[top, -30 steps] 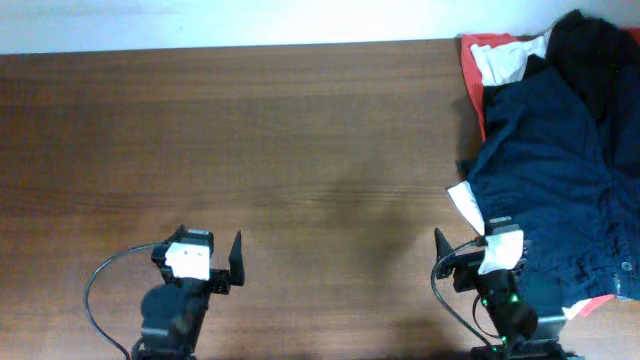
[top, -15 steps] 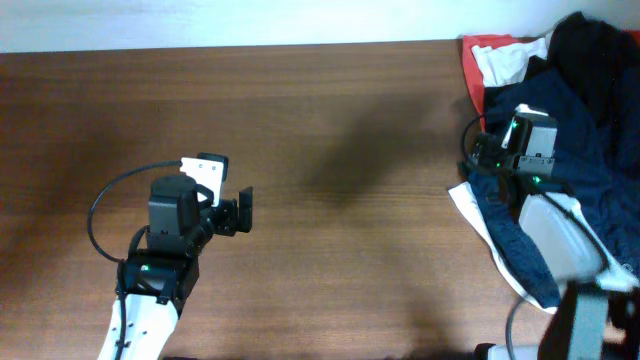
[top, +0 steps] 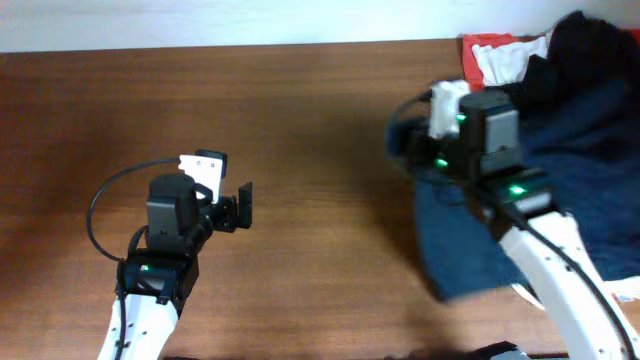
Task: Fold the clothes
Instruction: 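Grasp the navy trousers on the pile with the right gripper, then pull the navy trousers left onto the open table with both grippers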
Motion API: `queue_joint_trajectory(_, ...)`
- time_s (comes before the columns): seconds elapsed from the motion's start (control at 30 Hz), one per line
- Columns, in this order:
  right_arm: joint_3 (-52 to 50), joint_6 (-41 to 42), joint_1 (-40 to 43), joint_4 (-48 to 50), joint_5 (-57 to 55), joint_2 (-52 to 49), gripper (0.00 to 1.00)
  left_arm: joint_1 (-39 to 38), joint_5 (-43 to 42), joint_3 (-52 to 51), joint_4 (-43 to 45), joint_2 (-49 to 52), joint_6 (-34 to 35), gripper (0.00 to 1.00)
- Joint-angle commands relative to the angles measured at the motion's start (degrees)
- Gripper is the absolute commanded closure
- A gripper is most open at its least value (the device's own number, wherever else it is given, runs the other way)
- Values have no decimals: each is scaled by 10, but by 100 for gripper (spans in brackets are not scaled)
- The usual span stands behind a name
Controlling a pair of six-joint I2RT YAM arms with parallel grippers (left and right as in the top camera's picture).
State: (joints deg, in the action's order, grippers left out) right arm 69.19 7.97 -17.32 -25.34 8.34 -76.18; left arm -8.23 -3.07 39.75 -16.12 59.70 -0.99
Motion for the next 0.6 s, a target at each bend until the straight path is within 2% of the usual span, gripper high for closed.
queue_joint_trajectory(0.0,10,46,-90,212,64,-85,65,1,-9,7,16,-1,3,1)
queue_joint_trajectory(0.03,10,46,-97,223,61,-110,7,1,-11,7,20,-1,3,1)
queue_joint_trajectory(0.07,10,46,-92,190,60,-121,1,1,-28,7,19,-1,3,1)
queue_joint_trajectory(0.13,10,45,-42,6,15,-119,1,1,-89,7,20,-1,3,1)
queue_joint_trajectory(0.23,10,46,66,-181,0,-113,1,1,-208,7,14,0,16,1)
queue_joint_trajectory(0.3,10,46,142,-257,0,-113,2,-7,-216,7,-6,19,107,1)
queue_joint_trajectory(0.4,10,46,270,-369,0,-113,1,-116,-216,7,5,119,229,1)
queue_joint_trajectory(0.47,10,46,329,-404,0,-113,1,-206,-229,7,50,206,360,1)
queue_joint_trajectory(0.5,10,45,347,-412,0,-113,1,-228,-247,7,73,230,390,1)
queue_joint_trajectory(0.57,10,44,379,-430,0,-113,1,-296,-266,7,157,310,491,1)
